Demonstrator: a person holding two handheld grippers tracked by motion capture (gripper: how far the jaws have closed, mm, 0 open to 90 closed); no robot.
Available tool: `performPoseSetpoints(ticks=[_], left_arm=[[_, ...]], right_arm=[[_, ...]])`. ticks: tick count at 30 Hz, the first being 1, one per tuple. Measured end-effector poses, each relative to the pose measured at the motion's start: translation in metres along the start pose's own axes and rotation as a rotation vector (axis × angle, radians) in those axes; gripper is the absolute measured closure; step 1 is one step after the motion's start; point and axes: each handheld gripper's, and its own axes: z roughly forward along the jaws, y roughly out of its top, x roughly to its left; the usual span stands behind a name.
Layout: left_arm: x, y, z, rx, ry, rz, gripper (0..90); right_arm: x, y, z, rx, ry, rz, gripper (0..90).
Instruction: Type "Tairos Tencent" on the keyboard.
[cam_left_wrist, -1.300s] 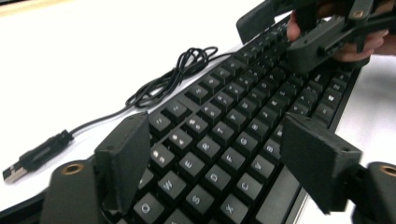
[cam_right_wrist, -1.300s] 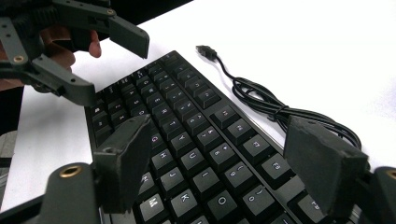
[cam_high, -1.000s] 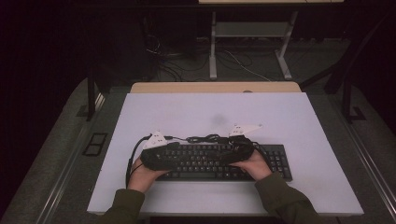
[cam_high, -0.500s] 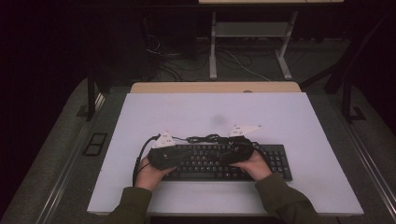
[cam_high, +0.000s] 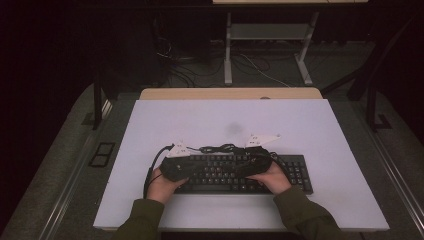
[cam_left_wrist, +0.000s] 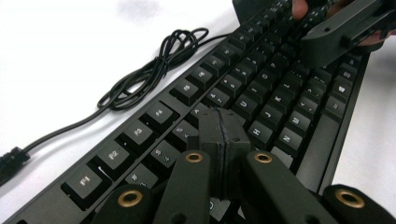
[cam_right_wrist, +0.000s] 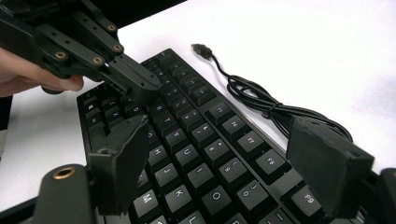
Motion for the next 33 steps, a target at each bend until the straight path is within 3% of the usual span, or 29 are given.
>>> performPoseSetpoints(ticks=[23,33], left_arm=[[0.0009,-0.0019,0.0083,0.073,0.021,0.007,89.2],[0.0012,-0.0007,0.0063,0.054,0.015,-0.01,89.2]], right_arm=[[-0.0002,-0.0006,0.0006,0.004,-0.002,-0.002,21.1],[-0.0007,0.0,-0.0004,-0.001,-0.002,-0.001,21.1]])
